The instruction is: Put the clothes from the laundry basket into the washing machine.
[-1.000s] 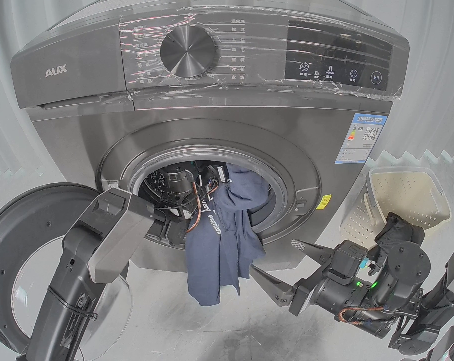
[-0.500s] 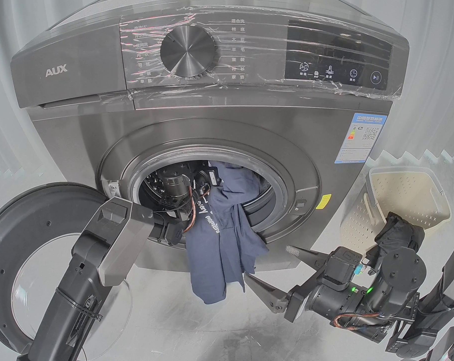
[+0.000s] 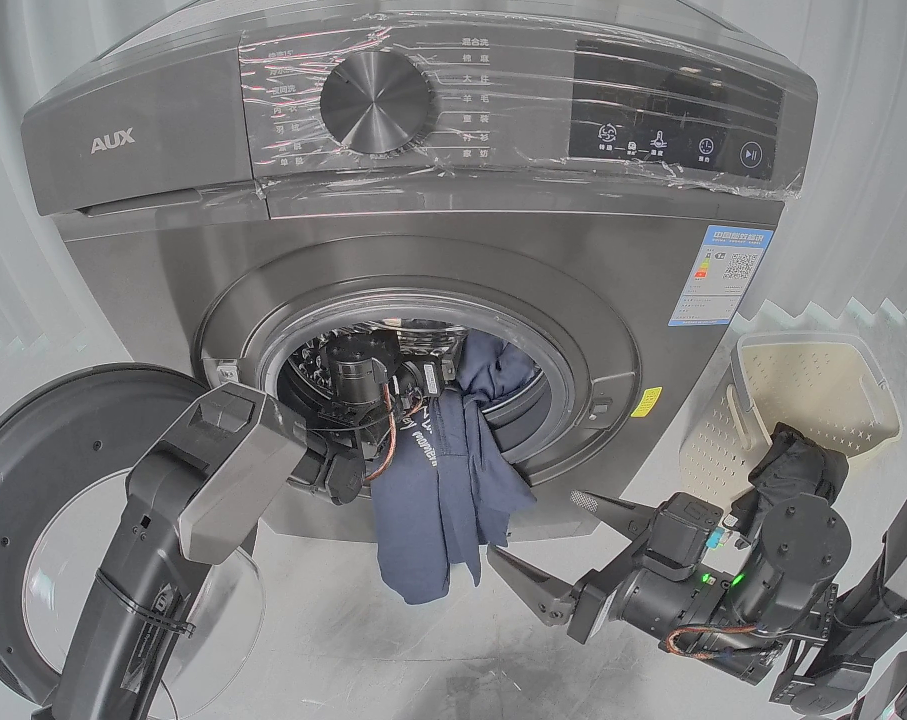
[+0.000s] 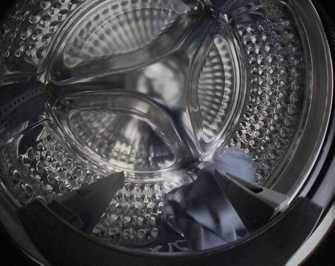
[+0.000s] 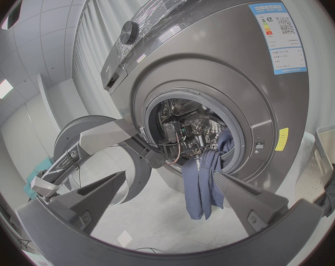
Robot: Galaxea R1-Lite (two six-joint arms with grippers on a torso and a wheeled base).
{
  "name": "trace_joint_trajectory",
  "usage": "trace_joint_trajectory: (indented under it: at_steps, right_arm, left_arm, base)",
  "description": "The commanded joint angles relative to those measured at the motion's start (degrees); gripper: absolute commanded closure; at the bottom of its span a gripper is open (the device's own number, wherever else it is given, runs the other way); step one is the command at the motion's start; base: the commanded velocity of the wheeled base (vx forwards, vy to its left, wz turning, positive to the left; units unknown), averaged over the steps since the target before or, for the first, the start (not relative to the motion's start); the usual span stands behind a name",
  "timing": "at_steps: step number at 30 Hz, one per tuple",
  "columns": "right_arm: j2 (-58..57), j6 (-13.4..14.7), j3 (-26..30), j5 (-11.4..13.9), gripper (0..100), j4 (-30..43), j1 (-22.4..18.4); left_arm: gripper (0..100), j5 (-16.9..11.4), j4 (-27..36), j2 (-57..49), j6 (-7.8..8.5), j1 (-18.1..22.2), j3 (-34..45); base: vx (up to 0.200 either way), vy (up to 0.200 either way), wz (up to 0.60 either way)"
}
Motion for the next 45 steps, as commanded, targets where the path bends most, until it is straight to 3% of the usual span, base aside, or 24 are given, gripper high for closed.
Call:
trace_joint_trajectory:
  at_steps: [1, 7, 15, 19, 32, 33, 45]
  right_arm:
    - [0.2, 0.1, 0.0, 0.0, 0, -0.1, 0.2]
    - [0.2, 0.1, 0.0, 0.0, 0, -0.1, 0.6]
    - [0.2, 0.2, -0.1, 0.0, 0, -0.1, 0.8]
    - [0.2, 0.2, -0.1, 0.0, 0, -0.1, 0.8]
    - [0.2, 0.2, -0.2, -0.1, 0, -0.1, 1.0]
    - [0.2, 0.2, -0.2, -0.1, 0, -0.1, 1.0]
    - [0.2, 0.3, -0.4, -0.1, 0, -0.1, 1.4]
  left_arm:
    - [0, -0.6, 0.1, -6.5, 0.03, -1.6, 7.0]
    - [0, -1.5, -0.2, -10.6, 0.03, -3.1, 14.4]
    - [0, -5.0, -0.3, -12.3, 0.38, -5.4, 25.8]
    - [0, -6.0, -0.3, -12.1, 0.47, -6.1, 27.8]
    - [0, -5.8, -0.4, -9.0, 1.43, -6.5, 27.3]
    - [100, -5.8, -0.4, -9.0, 1.43, -6.5, 27.3]
    - [100, -6.0, -1.4, -12.2, 0.38, -6.1, 27.3]
  base:
    - [0.000, 0.000, 0.00]
    - [0.000, 0.000, 0.00]
    - [0.000, 0.000, 0.00]
    - [0.000, 0.000, 0.00]
    - [0.000, 0.000, 0.00]
    - [0.000, 0.000, 0.00]
    - [0.000, 0.000, 0.00]
